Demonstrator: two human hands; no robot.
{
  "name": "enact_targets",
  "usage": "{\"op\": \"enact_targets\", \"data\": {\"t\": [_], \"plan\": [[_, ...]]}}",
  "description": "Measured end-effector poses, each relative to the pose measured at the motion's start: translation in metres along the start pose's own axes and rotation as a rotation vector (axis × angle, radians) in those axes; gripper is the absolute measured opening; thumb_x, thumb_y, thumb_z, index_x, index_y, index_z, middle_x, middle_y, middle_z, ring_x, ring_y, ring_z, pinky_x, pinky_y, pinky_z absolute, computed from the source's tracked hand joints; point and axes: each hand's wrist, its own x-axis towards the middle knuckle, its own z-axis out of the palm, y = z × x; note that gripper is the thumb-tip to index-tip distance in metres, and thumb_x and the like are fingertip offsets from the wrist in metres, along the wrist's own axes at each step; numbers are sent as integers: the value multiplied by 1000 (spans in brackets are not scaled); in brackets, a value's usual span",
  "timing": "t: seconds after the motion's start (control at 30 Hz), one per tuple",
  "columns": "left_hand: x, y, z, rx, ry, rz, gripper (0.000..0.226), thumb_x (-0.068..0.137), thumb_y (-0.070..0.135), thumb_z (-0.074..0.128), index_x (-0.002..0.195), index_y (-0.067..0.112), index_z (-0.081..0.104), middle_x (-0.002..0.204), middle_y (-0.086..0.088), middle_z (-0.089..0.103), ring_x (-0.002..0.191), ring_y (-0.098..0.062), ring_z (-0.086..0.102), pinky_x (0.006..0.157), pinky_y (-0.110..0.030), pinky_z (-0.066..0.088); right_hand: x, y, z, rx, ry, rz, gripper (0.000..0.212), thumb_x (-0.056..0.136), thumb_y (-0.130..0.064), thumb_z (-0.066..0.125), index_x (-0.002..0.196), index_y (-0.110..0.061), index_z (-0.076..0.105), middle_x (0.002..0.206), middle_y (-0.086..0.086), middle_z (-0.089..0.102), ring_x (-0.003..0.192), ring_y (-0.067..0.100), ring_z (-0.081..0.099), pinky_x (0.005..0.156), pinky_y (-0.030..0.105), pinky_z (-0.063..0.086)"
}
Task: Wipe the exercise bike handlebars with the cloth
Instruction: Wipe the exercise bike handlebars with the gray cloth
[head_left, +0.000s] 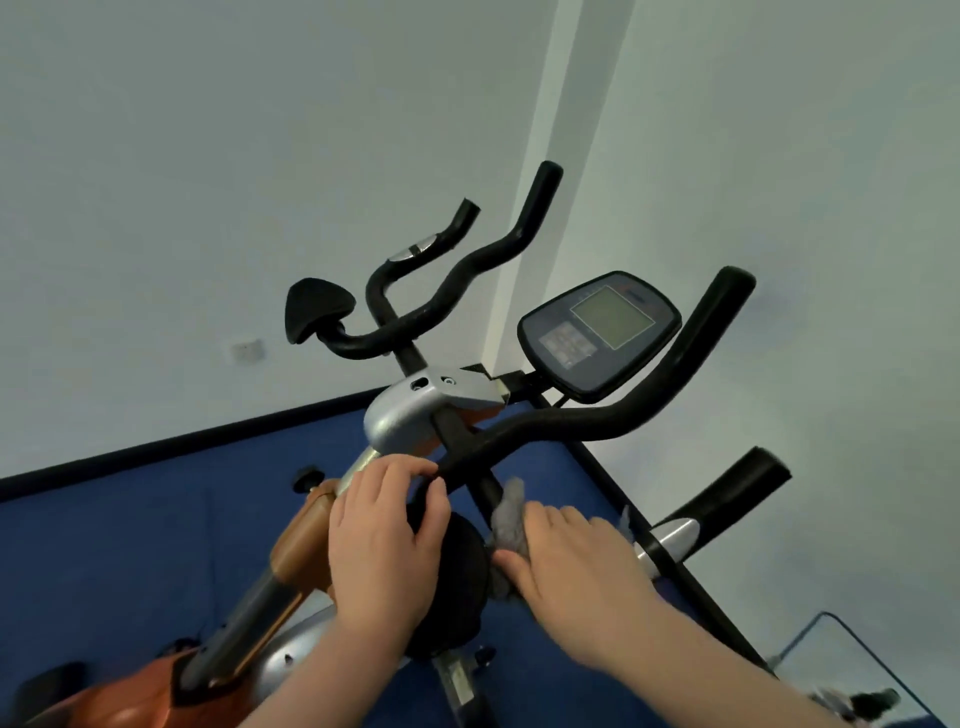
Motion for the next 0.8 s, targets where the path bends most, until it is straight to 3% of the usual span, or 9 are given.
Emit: {"op": "enact_targets", "data": {"t": [0.07, 0.17, 0.23, 0.3, 0.4, 0.5, 0.6, 0.7, 0.8], "plan": [[0, -1, -1, 3, 5, -26, 7, 86, 28, 55, 91, 33, 53, 87, 18, 52, 81, -3, 46, 74, -23, 30, -7, -2, 0, -48, 71, 17, 49, 91, -60, 21, 107, -22, 48, 98, -3, 56, 91, 19, 52, 75, 33, 37], [1, -1, -2, -32, 0, -19, 10, 91, 35, 43, 91, 34, 53, 88, 20, 51, 80, -1, 44, 72, -25, 34, -5, -5, -2, 35, 115, 78, 53, 87, -63, 14, 101, -27, 50, 92, -9, 56, 84, 13, 55, 68, 27, 37], [2, -2, -2, -70, -6, 2, 14, 91, 36, 38, 92, 34, 52, 90, 21, 51, 82, 1, 44, 73, -25, 37, 2, 0, -10, 262, 210, 179, 43, 87, -64, 20, 98, -33, 46, 85, -12, 57, 78, 6, 56, 64, 23, 40], [2, -3, -3, -107, -22, -10, 10, 90, 34, 41, 93, 34, 50, 93, 19, 51, 86, 2, 44, 76, -26, 39, 17, 2, -24, 550, 346, 286, 38, 87, -63, 30, 109, -35, 41, 81, -15, 59, 73, 1, 58, 60, 17, 42], [0, -5, -3, -169, -40, -34, 8, 86, 31, 51, 93, 30, 48, 97, 12, 51, 91, -5, 47, 79, -32, 45, 52, -1, -46, 705, 426, 163, 31, 90, -53, 44, 116, -38, 35, 95, -17, 60, 80, -3, 60, 63, 17, 48], [-4, -13, -2, -257, -39, -62, 16, 83, 36, 55, 93, 29, 45, 96, 14, 44, 90, -4, 46, 77, -35, 48, 76, -16, -50, 398, 278, -158, 30, 90, -42, 55, 118, -37, 46, 114, -18, 42, 87, -2, 52, 68, 16, 40], [-9, -19, 1, -330, -72, -166, 29, 79, 60, 48, 93, 35, 41, 94, 17, 48, 87, -3, 52, 74, -36, 49, 81, -27, -37, 294, 127, -350, 33, 90, -32, 55, 123, -33, 56, 115, -12, 48, 96, 6, 52, 69, 22, 45], [-11, -24, 4, -355, -92, -252, 45, 69, 76, 40, 92, 38, 41, 88, 15, 54, 82, -1, 54, 71, -35, 50, 79, -18, -34, 168, 194, -445, 29, 87, -23, 59, 116, -24, 63, 100, -4, 59, 83, 12, 59, 56, 24, 48], [-11, -24, 5, -336, -107, -254, 44, 70, 78, 38, 91, 40, 41, 85, 18, 51, 85, 2, 51, 68, -30, 49, 78, 5, -43, 71, 290, -430, 22, 86, -25, 63, 106, -19, 68, 88, -3, 62, 66, 15, 61, 46, 27, 48]]}}
